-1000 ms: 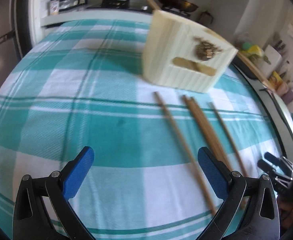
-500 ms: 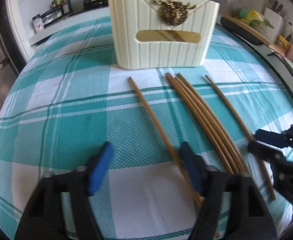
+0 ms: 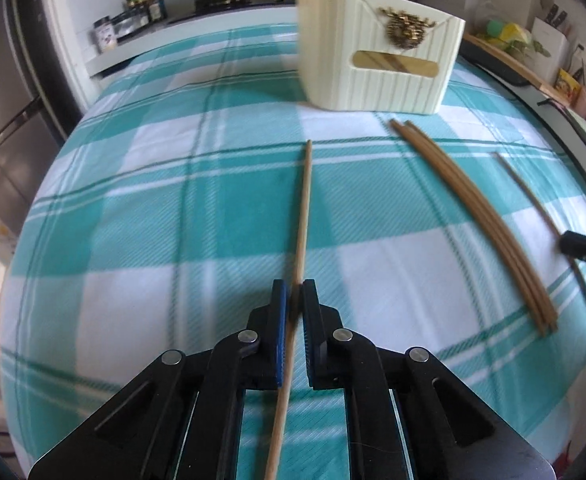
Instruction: Organize utensils
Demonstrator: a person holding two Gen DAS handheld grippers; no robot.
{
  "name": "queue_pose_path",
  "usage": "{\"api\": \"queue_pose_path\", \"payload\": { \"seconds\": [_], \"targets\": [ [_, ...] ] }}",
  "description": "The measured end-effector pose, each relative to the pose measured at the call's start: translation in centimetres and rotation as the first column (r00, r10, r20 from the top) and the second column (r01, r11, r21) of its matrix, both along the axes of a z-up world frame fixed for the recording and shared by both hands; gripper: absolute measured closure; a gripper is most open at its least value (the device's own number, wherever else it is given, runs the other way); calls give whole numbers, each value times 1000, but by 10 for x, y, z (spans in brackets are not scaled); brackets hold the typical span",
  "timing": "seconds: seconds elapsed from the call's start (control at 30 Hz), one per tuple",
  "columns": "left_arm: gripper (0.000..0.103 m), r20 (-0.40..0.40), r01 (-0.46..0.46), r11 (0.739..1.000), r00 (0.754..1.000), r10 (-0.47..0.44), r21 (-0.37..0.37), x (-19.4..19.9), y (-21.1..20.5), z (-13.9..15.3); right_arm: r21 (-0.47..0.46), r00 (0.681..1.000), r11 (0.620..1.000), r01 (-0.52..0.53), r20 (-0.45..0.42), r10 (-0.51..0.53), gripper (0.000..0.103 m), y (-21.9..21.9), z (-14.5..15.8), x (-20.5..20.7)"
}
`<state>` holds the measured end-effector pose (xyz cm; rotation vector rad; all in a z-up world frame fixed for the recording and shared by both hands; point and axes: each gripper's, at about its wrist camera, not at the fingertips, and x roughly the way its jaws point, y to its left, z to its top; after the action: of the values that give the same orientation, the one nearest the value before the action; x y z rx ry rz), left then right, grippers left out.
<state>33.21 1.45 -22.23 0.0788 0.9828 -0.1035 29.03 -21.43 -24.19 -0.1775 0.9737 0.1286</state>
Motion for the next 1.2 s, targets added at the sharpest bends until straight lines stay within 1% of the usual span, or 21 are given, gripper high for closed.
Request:
{"api": "queue_pose_path", "payload": {
  "seconds": [0.1, 0.17, 0.2, 0.23, 0.27, 0.3, 0.33, 0.37, 0.43, 0.47, 0.5, 0.6, 0.67, 0.8, 0.87, 0.97, 1.13, 1.2],
  "targets": [
    [94, -7, -23, 1000, 1000, 23, -6, -12, 15, 0, -10, 1000, 1000, 30, -5, -30, 96, -14, 1, -10],
    [74, -19, -27, 999, 999, 27, -20, -16, 20, 0, -6, 999, 999, 36, -11, -36, 95, -18, 2, -14],
    [45, -33, -14, 1000, 999, 13, -22, -15, 20, 1, 3, 999, 999, 34, -18, -34, 95, -19, 2, -15],
    [21, -44, 0, 1000, 999, -1, -17, -15, 19, 1, 12, 999, 1000, 27, -29, -27, 92, -20, 2, -15],
    [17, -49, 24, 1000, 998, -24, -5, -14, 18, 1, 17, 999, 1000, 21, -38, -20, 83, -19, 3, -14],
    [17, -53, 52, 999, 997, -52, 8, -13, 15, 2, 23, 999, 1000, 15, -49, -14, 76, -20, 3, -14],
    [16, -66, 79, 997, 995, -77, 17, -11, 14, 2, 42, 998, 999, 7, -63, -4, 65, -21, 5, -13],
    [15, -95, 114, 993, 989, -111, 25, -7, 11, 1, 56, 997, 998, 2, -73, 2, 62, -22, 6, -13],
    [9, -142, 153, 988, 979, -148, 29, 1, 10, 0, 86, 993, 996, -13, -119, 23, 62, -23, 6, -11],
    [8, -159, 169, 985, 974, -162, 30, 4, 9, -1, 96, 987, 995, -19, -154, 34, 62, -24, 4, -8],
    [8, -176, 184, 982, 969, -176, 34, 8, 9, -1, 98, 985, 995, -26, -167, 43, 62, -24, 4, -7],
    [8, -164, 221, 972, 965, -205, 81, 18, 7, 3, 82, 975, 996, -43, -213, 60, 62, -24, 5, -2],
    [7, -155, 222, 969, 967, -204, 111, 23, 6, 3, 77, 969, 995, -55, -237, 72, 62, -24, 5, 0],
    [6, -172, 222, 964, 965, -196, 148, 43, 4, -3, 57, 962, 995, -76, -258, 88, 62, -20, 4, 9],
    [5, -174, 229, 964, 963, -204, 134, 51, 4, -3, 48, 962, 995, -86, -257, 96, 62, -18, 5, 17],
    [4, -213, 232, 968, 955, -207, 100, 65, 5, -6, 52, 960, 995, -81, -264, 92, 62, -16, 4, 32],
    [4, -251, 190, 981, 952, -175, 37, 87, 12, -9, 27, 959, 996, -85, -269, 89, 62, -8, 4, 63],
    [8, -262, 183, 983, 949, -173, 15, 93, 13, -9, 14, 961, 996, -83, -264, 84, 62, -4, 4, 76]
  ]
}}
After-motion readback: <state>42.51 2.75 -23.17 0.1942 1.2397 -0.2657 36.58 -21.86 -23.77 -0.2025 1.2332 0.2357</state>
